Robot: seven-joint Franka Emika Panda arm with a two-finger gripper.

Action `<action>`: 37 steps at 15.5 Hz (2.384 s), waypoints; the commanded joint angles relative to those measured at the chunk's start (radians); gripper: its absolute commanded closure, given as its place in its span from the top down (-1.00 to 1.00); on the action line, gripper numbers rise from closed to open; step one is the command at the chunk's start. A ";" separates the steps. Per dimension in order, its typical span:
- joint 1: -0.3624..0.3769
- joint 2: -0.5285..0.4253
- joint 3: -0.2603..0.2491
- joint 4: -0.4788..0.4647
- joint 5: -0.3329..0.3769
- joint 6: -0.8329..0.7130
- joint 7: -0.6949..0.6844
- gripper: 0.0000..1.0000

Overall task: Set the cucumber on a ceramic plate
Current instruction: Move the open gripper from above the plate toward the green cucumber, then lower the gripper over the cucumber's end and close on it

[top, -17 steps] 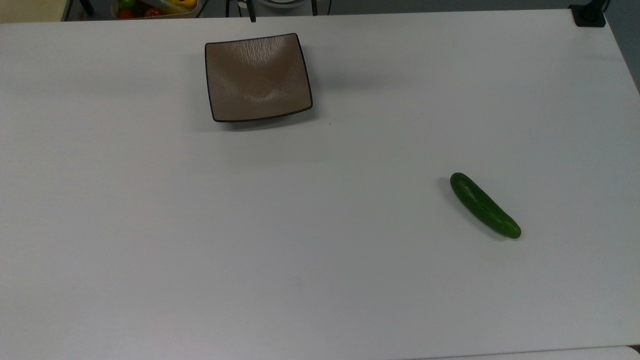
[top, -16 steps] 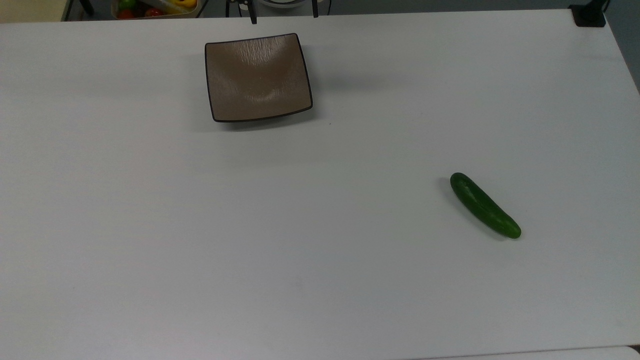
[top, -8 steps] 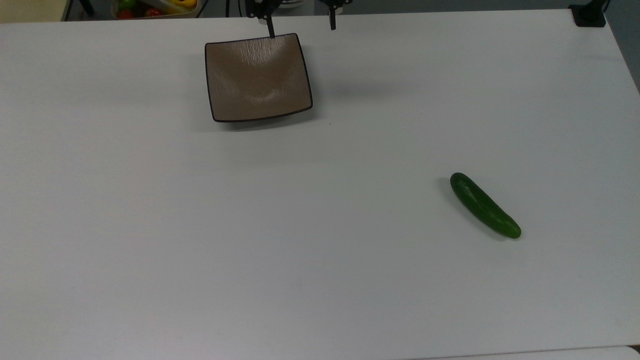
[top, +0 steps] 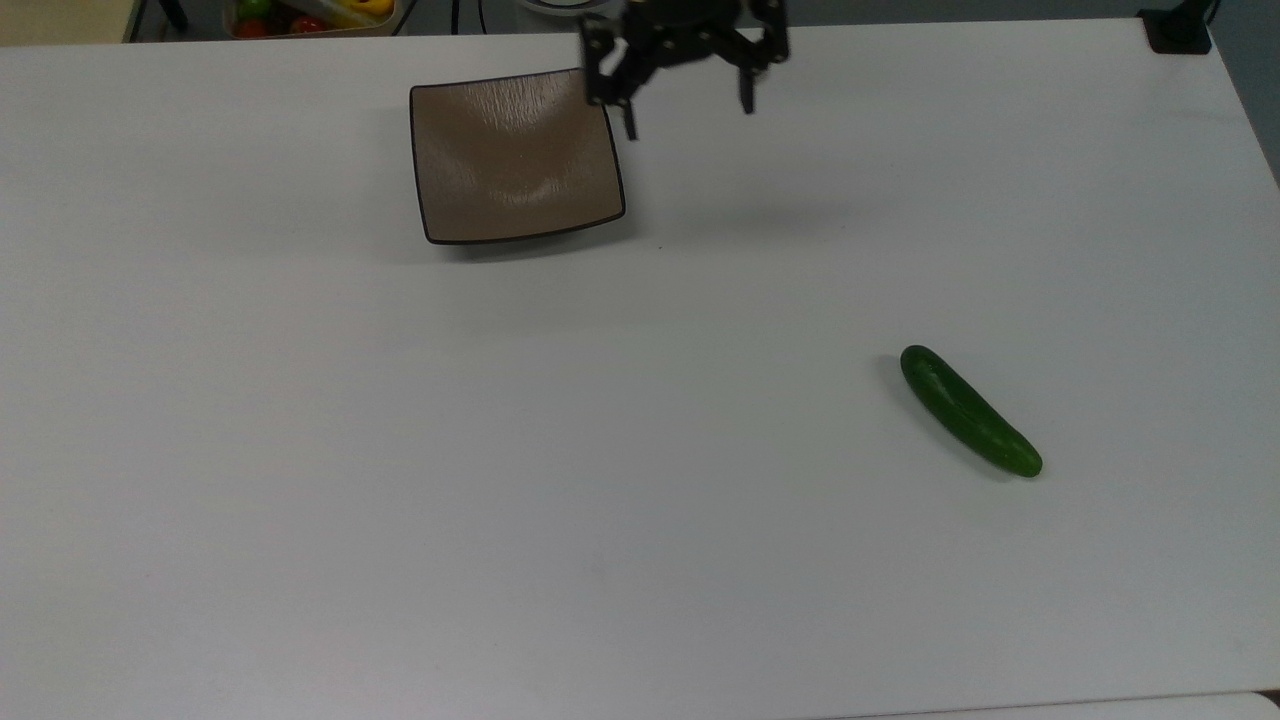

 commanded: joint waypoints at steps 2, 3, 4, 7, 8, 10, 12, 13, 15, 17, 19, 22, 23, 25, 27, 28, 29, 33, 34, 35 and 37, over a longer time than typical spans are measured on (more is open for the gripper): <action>0.104 0.136 -0.005 0.128 -0.016 0.161 0.002 1.00; 0.118 0.171 -0.003 0.160 -0.033 0.181 0.003 1.00; 0.125 0.205 -0.005 0.194 -0.042 0.204 0.003 1.00; 0.157 0.280 -0.006 0.243 -0.045 0.302 0.019 1.00; 0.161 0.297 -0.006 0.242 -0.044 0.342 0.020 1.00; 0.187 0.329 -0.006 0.243 -0.045 0.411 0.045 1.00; 0.200 0.368 -0.006 0.243 -0.048 0.471 0.077 1.00; 0.212 0.386 -0.006 0.245 -0.053 0.486 0.080 1.00; 0.223 0.423 -0.005 0.249 -0.059 0.528 0.080 1.00; 0.241 0.461 -0.005 0.251 -0.063 0.556 0.082 1.00; 0.243 0.483 -0.005 0.248 -0.077 0.603 0.082 1.00; 0.255 0.530 -0.005 0.248 -0.082 0.655 0.082 1.00; 0.258 0.544 -0.005 0.246 -0.088 0.680 0.082 1.00; 0.261 0.569 -0.005 0.243 -0.105 0.721 0.082 1.00; 0.261 0.589 -0.005 0.246 -0.111 0.735 0.082 1.00; 0.263 0.599 -0.005 0.246 -0.113 0.737 0.079 1.00; 0.267 0.609 -0.005 0.246 -0.122 0.738 0.080 1.00; 0.283 0.639 -0.003 0.245 -0.143 0.738 0.083 1.00; 0.287 0.644 -0.005 0.246 -0.143 0.738 0.085 1.00; 0.289 0.646 -0.003 0.246 -0.143 0.740 0.095 1.00; 0.292 0.650 -0.003 0.245 -0.155 0.738 0.132 1.00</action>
